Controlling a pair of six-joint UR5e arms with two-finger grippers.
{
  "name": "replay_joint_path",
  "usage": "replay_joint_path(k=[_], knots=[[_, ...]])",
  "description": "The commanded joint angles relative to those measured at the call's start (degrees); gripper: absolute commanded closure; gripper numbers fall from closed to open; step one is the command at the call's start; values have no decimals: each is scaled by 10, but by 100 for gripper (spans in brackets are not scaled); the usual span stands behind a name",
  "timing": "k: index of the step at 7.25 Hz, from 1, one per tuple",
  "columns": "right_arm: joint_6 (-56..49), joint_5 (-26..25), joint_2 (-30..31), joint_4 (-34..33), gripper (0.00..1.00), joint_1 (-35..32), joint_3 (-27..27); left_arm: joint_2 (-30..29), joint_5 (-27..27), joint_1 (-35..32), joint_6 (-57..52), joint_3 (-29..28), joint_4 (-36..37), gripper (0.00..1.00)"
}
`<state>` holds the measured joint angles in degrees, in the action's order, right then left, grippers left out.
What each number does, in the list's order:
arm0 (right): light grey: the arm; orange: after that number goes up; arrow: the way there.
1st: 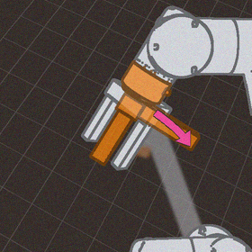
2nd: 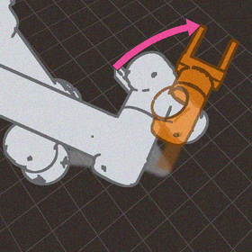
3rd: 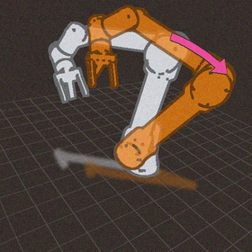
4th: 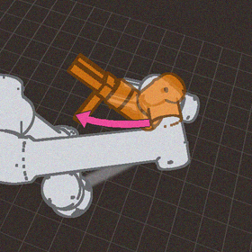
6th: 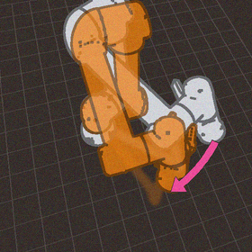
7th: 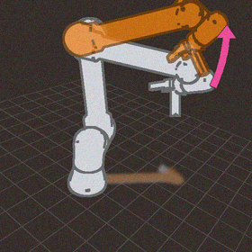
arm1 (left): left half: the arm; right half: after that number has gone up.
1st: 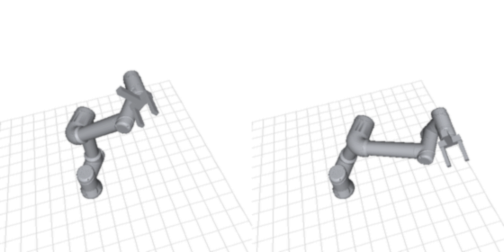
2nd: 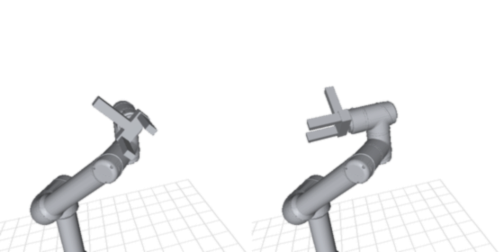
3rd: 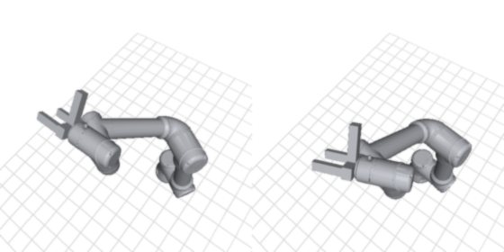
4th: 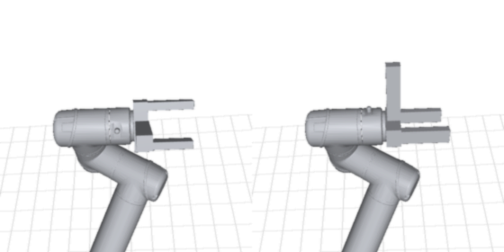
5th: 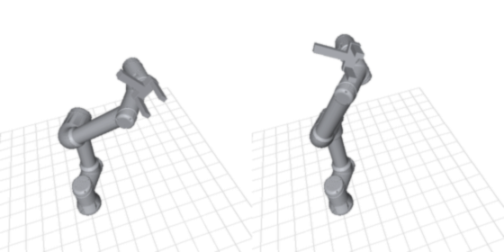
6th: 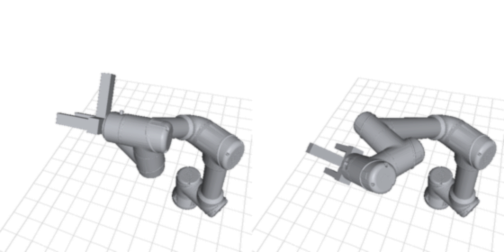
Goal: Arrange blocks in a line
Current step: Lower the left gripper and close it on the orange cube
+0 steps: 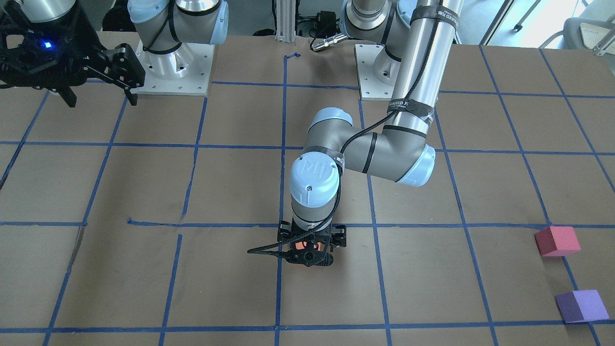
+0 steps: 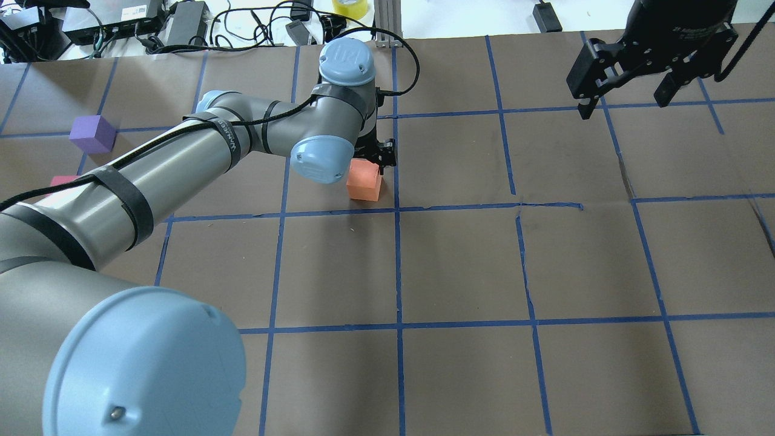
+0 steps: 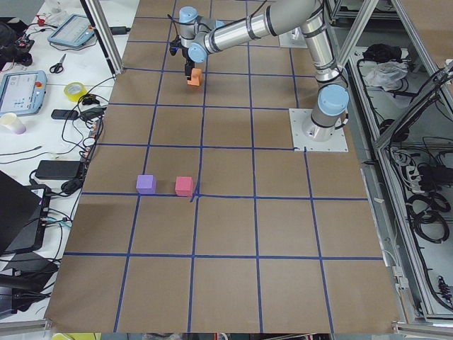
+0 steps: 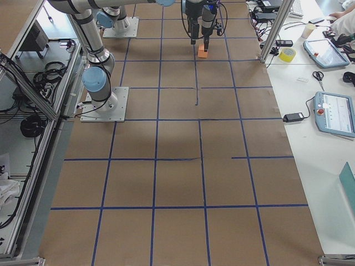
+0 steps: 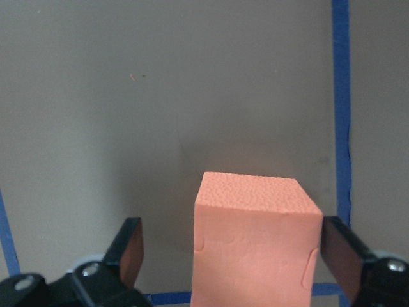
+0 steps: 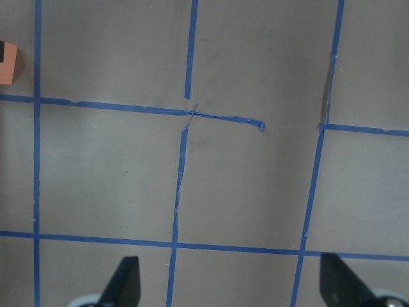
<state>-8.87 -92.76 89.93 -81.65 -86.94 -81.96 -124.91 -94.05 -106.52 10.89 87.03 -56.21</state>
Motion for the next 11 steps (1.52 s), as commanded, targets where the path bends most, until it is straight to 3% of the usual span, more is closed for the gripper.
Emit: replay_joint_path(k=[1, 4, 5, 7, 8, 10, 11], knots=[[1, -1, 0, 1, 0, 0, -1, -6, 0, 0, 0, 2, 0, 0], [1, 1, 1, 1, 0, 0, -2, -12, 2, 0, -2, 2, 8, 19], [1, 1, 1, 1, 0, 0, -2, -10, 3, -1, -1, 2, 2, 41], [1, 3, 1, 0, 0, 0, -11, -10, 3, -2, 9, 2, 2, 69], [1, 5, 0, -1, 0, 0, -12, 3, 3, 0, 7, 2, 1, 70], [11, 4, -4, -2, 0, 0, -21, 11, -5, 8, 9, -4, 6, 94], [11, 1, -2, -4, 0, 0, -23, 14, -6, 39, 9, -5, 7, 98]])
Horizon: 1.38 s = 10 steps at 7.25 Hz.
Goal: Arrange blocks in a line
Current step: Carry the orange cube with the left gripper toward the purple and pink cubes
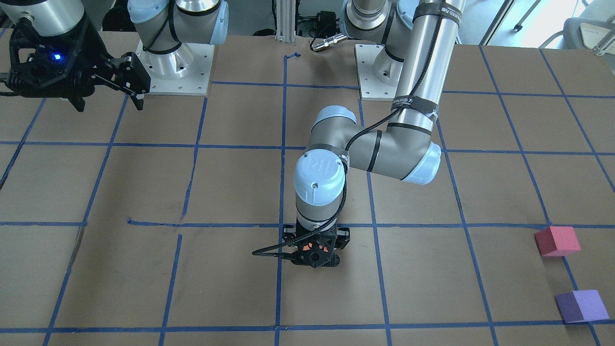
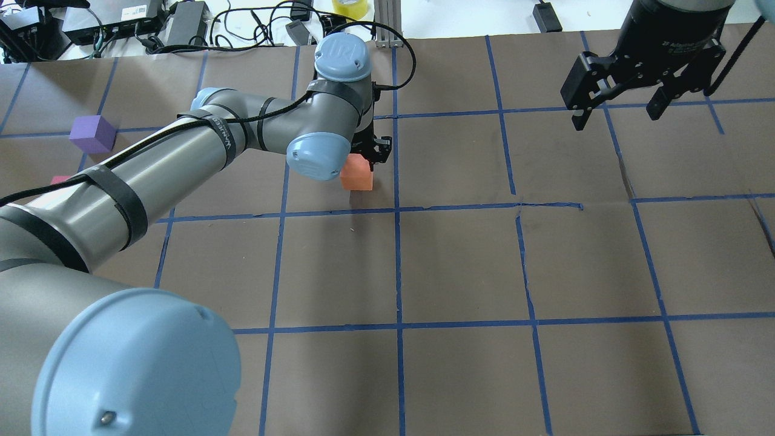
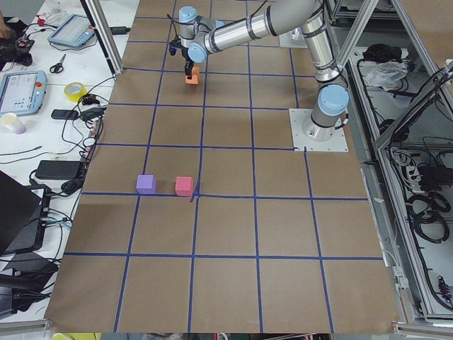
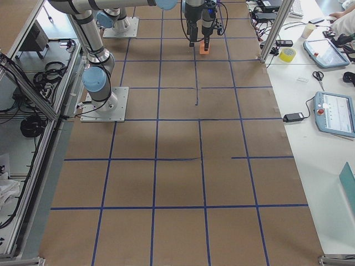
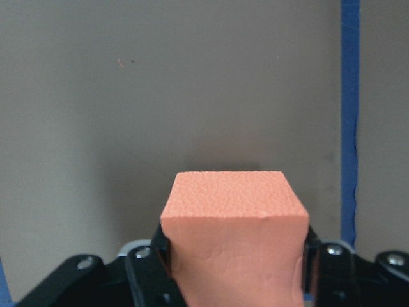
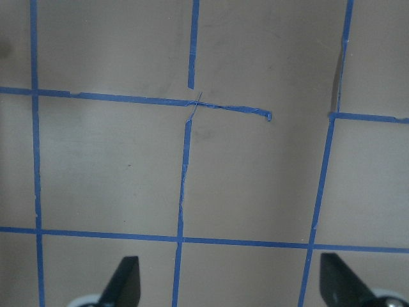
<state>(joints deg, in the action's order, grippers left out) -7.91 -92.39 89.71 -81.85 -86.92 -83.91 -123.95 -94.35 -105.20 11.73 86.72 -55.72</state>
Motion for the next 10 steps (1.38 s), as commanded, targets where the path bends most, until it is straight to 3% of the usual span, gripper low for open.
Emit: replay_joint_path(k=[1, 6, 10], knots=[[1, -1, 0, -2, 0, 0, -5, 10, 0, 63, 0, -3, 3, 100], [-1, -6, 2, -3, 0, 0, -7, 49, 6, 260, -157, 6, 3, 100], [1, 1, 3, -6, 0, 0, -6, 24, 18, 407, -324, -48, -5, 100]])
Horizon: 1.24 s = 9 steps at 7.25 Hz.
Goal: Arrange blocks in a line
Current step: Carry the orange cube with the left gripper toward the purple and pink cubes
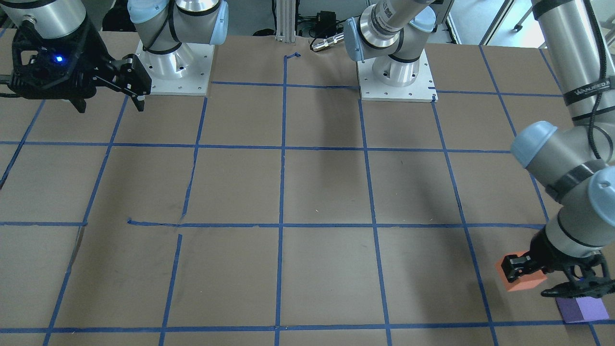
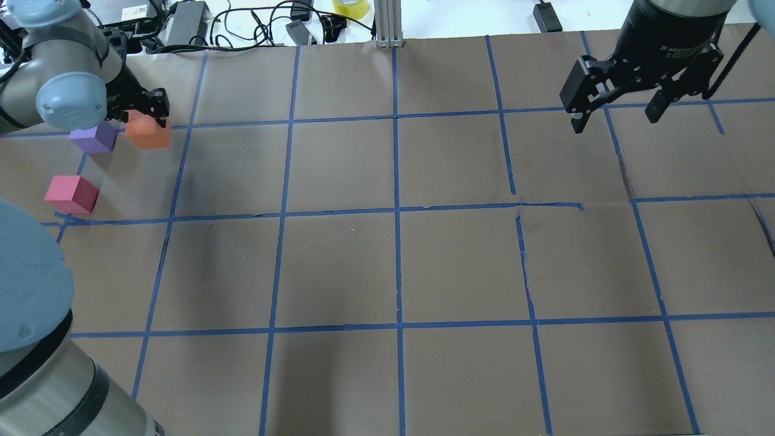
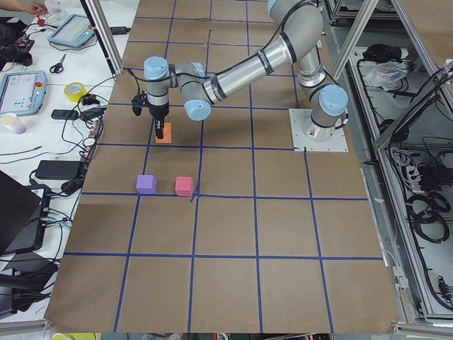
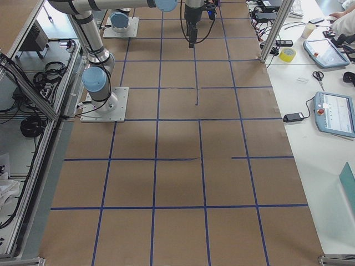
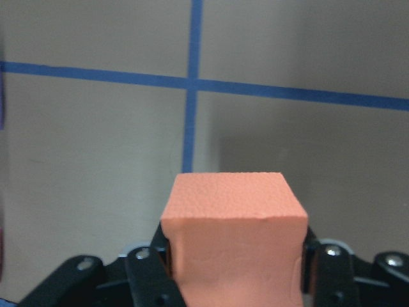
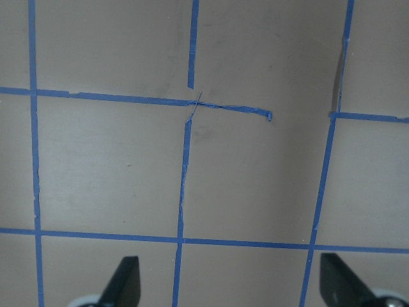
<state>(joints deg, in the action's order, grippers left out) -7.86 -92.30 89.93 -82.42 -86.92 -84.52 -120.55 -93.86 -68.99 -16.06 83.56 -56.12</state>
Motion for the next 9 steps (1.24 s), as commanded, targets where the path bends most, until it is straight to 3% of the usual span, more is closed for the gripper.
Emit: replay_joint_path(k=[1, 3, 4, 5, 9], knots=[[-4, -4, 0, -2, 0, 0, 0, -19, 19, 58, -71, -35, -20, 100], [-2, -8, 1, -1, 0, 0, 0, -35, 22, 92, -114, -71, -27, 100], [-10, -8, 0, -2, 0, -1, 1, -47, 58, 105, -123, -82, -27, 100], [-8, -8, 0, -3, 0, -1, 1, -57, 61, 106, -124, -95, -26, 100], [-8, -8, 0, -2, 0, 0, 1, -65, 61, 130, -149, -98, -45, 100]])
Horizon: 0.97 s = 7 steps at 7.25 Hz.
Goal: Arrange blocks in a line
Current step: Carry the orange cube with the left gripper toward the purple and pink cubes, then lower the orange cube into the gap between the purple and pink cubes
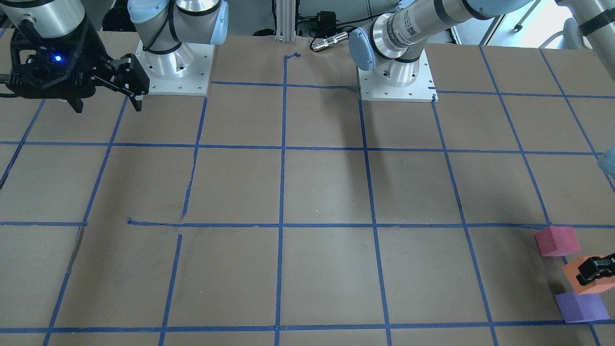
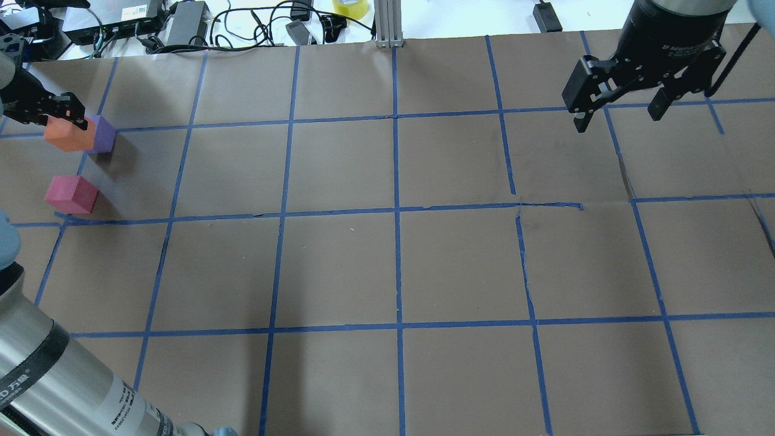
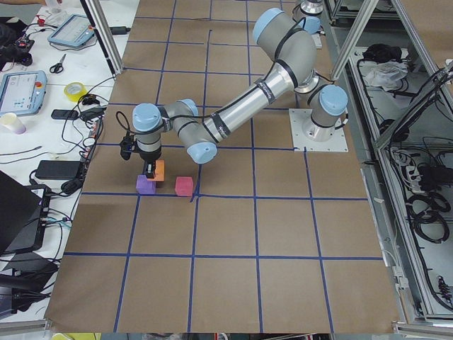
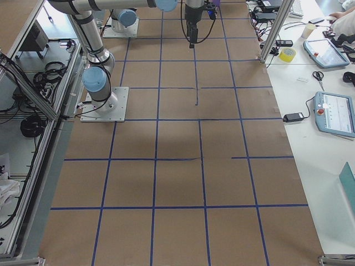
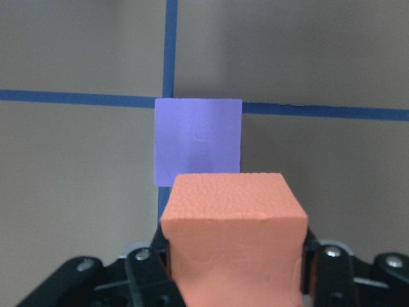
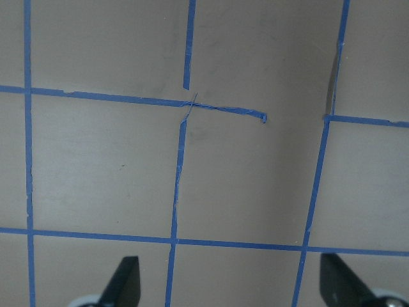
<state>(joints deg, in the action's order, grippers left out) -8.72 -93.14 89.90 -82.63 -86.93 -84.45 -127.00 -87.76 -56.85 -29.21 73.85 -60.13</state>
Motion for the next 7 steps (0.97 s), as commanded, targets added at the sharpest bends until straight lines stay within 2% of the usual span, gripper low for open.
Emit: replay_joint_path(k=[1, 7], knots=[[1, 1, -1, 0, 0, -1, 0, -1, -1, 20, -31, -3, -29, 100], [5, 2, -3, 0, 0, -1, 0, -16, -6, 23, -37, 0, -34, 100]])
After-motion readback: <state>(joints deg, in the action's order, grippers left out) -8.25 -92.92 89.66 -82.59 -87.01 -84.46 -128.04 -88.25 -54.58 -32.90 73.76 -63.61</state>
